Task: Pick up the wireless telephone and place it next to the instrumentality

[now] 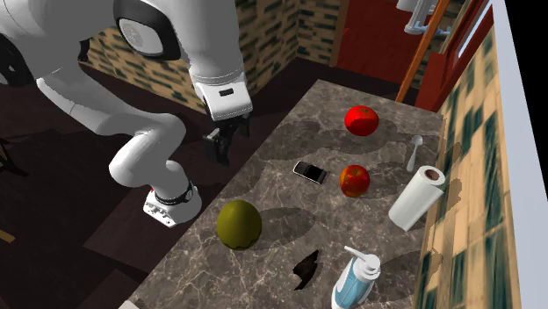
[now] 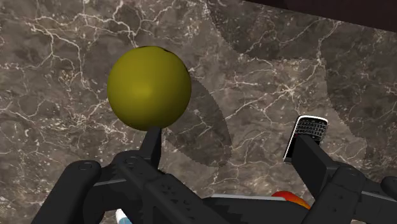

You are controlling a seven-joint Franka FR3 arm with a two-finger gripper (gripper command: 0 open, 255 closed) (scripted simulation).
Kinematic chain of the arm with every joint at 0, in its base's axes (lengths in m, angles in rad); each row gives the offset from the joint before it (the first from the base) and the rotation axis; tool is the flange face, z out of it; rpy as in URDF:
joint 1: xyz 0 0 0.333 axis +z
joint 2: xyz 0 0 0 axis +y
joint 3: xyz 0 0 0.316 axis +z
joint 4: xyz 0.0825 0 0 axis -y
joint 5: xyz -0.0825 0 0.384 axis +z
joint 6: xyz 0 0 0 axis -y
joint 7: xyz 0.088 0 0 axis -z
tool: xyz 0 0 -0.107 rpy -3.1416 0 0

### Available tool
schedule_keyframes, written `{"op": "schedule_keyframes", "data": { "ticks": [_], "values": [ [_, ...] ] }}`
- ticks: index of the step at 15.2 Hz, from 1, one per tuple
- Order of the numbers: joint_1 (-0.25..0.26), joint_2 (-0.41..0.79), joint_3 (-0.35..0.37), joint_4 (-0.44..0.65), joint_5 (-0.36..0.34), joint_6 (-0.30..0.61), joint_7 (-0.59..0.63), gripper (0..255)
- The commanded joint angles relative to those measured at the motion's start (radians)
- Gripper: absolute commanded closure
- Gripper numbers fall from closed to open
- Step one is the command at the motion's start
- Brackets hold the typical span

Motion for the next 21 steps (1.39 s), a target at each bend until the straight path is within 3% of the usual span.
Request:
{"op": "schedule_keyframes", "data": {
  "ticks": [1, 11, 21],
  "values": [
    [0.0, 0.0, 0.0, 0.0, 0.0, 0.0, 0.0, 0],
    [0.058, 0.192, 0.123, -0.105, 0.086, 0.294, 0.112, 0],
    [0.105, 0.502, 0.24, -0.076, 0.126, 0.575, 0.219, 0]
  ]
}}
